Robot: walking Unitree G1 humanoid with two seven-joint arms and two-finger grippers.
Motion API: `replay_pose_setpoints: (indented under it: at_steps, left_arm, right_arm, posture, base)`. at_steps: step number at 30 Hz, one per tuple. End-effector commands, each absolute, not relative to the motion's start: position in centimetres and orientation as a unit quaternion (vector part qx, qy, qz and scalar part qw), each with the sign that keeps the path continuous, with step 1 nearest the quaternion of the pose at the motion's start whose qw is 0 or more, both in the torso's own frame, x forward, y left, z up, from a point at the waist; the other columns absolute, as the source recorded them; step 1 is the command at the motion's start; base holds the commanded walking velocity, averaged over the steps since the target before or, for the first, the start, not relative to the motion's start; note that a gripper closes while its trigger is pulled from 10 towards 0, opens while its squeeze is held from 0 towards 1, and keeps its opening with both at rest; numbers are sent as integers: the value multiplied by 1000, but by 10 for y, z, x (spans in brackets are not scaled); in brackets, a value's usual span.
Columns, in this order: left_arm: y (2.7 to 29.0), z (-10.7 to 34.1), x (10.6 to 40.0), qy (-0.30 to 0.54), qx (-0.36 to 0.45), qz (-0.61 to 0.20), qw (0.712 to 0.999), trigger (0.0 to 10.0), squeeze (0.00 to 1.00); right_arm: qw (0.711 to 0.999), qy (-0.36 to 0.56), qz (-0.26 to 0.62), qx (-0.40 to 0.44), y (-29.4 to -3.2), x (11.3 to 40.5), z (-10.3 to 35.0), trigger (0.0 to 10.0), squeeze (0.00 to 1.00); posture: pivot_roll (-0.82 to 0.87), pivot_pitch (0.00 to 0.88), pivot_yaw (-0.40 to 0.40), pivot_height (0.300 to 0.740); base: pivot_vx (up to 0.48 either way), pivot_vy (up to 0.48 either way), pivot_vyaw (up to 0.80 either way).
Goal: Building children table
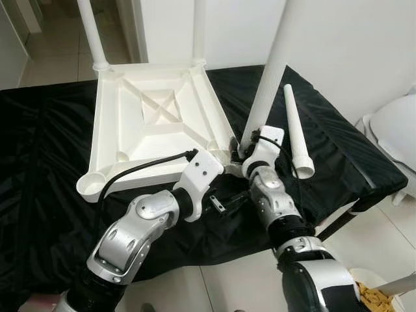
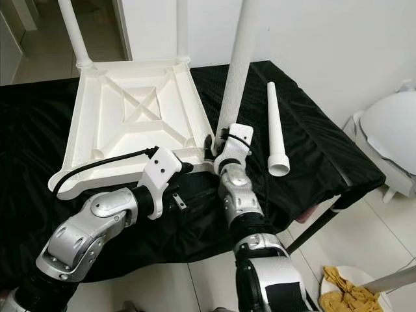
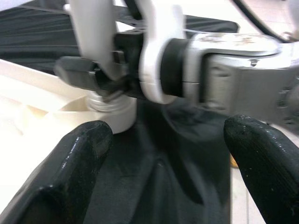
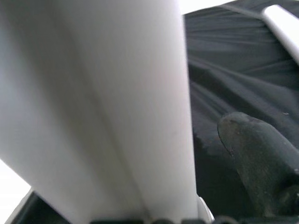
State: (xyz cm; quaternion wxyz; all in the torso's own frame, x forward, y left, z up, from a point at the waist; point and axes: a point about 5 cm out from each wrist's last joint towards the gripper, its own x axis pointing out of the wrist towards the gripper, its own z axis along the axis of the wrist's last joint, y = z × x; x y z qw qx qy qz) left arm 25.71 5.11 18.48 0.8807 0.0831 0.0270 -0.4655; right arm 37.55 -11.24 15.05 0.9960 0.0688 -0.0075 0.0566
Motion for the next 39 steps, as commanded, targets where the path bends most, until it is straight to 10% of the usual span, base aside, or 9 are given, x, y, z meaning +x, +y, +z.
replay_pose_setpoints:
  at_steps: [1,8,9,18,39]
  left_arm:
    - [51,185,257,31,85,-469,878,10000,0]
    - [52,186,258,29,85,-468,879,10000,0]
    - [52,186,259,27,86,-467,880,10000,0]
    - [53,188,260,25,89,-466,880,10000,0]
    - [54,189,259,25,91,-465,880,10000,0]
  right_arm:
    - [995,-5,75,71,-113,375,151,10000,1000]
    - [986,3,163,44,-122,376,152,10000,1000]
    - [981,2,192,29,-126,377,153,10000,0]
    - [936,30,344,-62,-150,373,151,10000,0]
    - [925,11,362,-111,-154,379,161,10000,0]
  posture:
    - [-32,38,-12,740]
    - [-30,31,-14,740]
    - [-26,27,-14,740]
    - [-22,24,-9,740]
    - [-10,23,-4,740]
  base:
    - [0,0,0]
    - [0,0,0]
    - [0,0,0]
    - [0,0,0]
    - [0,0,0]
